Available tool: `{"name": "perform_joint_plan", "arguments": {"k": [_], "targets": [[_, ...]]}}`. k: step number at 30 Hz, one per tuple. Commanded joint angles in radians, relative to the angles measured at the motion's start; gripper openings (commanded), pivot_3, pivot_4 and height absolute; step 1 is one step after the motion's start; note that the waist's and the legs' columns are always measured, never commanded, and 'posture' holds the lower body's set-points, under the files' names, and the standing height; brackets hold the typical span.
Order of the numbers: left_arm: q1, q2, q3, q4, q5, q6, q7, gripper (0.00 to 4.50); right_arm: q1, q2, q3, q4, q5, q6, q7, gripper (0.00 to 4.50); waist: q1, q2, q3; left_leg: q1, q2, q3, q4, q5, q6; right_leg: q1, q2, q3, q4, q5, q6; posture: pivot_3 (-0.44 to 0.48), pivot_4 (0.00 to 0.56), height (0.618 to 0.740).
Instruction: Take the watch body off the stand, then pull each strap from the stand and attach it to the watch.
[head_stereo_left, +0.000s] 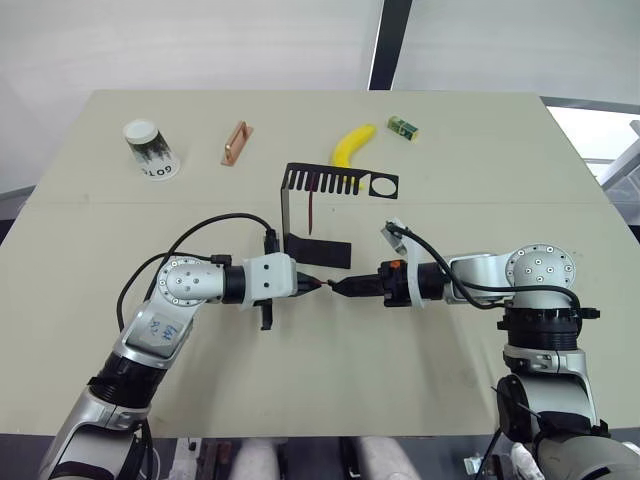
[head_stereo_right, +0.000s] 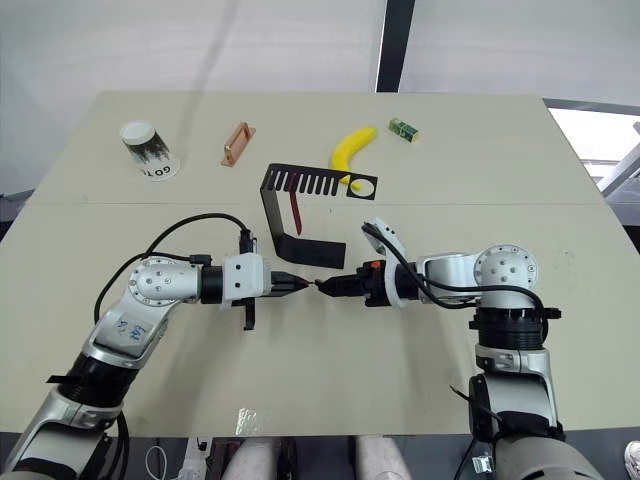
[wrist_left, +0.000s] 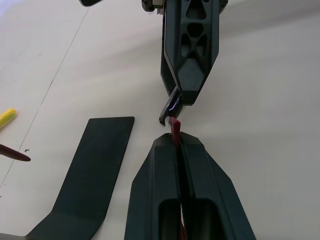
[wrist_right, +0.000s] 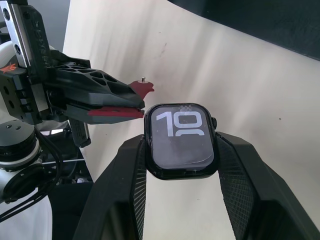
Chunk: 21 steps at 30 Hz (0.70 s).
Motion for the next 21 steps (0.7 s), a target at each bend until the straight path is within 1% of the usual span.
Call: {"name": "perform_joint_plan", "arguments": {"k": [1, 21], "targets": [[-0.022, -0.002, 0.006, -0.026, -0.004, -0.006, 0.002, 0.0, -0.01, -0.008, -0.004, -0.036, 0.004, 0.004, 0.02, 1.52, 0.0, 0.0, 0.0, 0.0, 0.0, 0.0, 0.0, 0.0, 0.0, 0.0, 0.0, 0.0, 0.0, 0.0, 0.0, 0.0, 0.15, 0.74], [-0.015, 0.005, 0.004, -0.029, 0.004, 0.001, 0.005, 0.0, -0.022, -0.002, -0.017, -0.03, 0.042, 0.004, 0.006, 1.52, 0.0, 0.0, 0.0, 0.0, 0.0, 0.0, 0.001, 0.0, 0.0, -0.001, 0.0, 0.0, 0.002, 0.0, 0.0, 0.0, 0.15, 0.74]]}}
